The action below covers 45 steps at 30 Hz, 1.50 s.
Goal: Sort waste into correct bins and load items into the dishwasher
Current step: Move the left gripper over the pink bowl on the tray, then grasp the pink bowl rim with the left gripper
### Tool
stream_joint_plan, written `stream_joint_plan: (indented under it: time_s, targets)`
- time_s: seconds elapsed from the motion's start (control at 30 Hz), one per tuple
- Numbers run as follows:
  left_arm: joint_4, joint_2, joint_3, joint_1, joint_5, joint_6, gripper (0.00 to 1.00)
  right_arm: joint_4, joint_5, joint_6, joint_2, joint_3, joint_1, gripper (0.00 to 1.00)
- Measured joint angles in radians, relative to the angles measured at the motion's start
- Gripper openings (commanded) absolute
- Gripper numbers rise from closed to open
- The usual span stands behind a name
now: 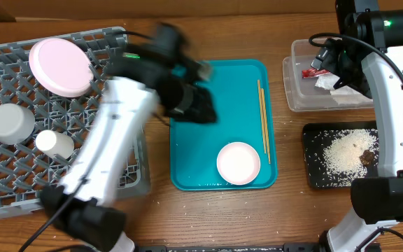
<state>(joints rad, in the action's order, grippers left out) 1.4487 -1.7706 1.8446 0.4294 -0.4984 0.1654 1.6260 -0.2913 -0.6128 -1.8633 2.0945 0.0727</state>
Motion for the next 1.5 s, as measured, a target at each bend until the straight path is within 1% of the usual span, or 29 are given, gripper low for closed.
stream_joint_plan:
  time_s: [0.07, 0.2, 0.33, 0.43, 0.67, 0.83, 1.1, 1.3, 1.33, 1.47, 1.5]
  targets:
    - [-0.009, -0.049, 0.000, 0.120, 0.043, -0.005, 0.40, 0.000, 0.000, 0.000, 0.000, 0.000, 0.000, 1.00]
    - [-0.040, -0.157, 0.000, 0.282, 0.089, -0.003, 0.29, 0.001, 0.000, 0.000, 0.000, 0.000, 0.000, 1.00]
    - [-0.084, -0.270, 0.000, 0.384, 0.123, 0.023, 0.30, 0.001, 0.000, 0.000, 0.000, 0.000, 0.000, 1.00]
    - [-0.103, -0.340, 0.000, 0.435, 0.166, 0.066, 0.32, 0.000, 0.000, 0.000, 0.000, 0.000, 0.000, 1.00]
    - [-0.140, -0.403, 0.000, 0.479, 0.246, 0.125, 0.34, 0.000, -0.001, 0.000, 0.000, 0.000, 0.000, 1.00]
    - [-0.164, -0.413, -0.006, 0.494, 0.301, 0.172, 0.31, 0.000, 0.000, 0.000, 0.000, 0.000, 0.000, 1.00]
    - [-0.203, -0.414, -0.053, 0.514, 0.332, 0.233, 0.31, 0.000, 0.000, 0.000, 0.000, 0.000, 0.000, 1.00]
    - [-0.251, -0.414, -0.124, 0.532, 0.339, 0.261, 0.29, 0.000, 0.000, 0.000, 0.000, 0.000, 0.000, 1.00]
    - [-0.253, -0.414, -0.133, 0.533, 0.339, 0.263, 0.28, 0.001, 0.000, 0.000, 0.000, 0.000, 0.000, 1.00]
    - [-0.272, -0.415, -0.149, 0.533, 0.340, 0.272, 0.06, 0.000, 0.000, 0.000, 0.000, 0.000, 0.000, 1.00]
    - [-0.279, -0.415, -0.149, 0.533, 0.342, 0.273, 0.04, 0.000, 0.000, 0.000, 0.000, 0.000, 0.000, 1.00]
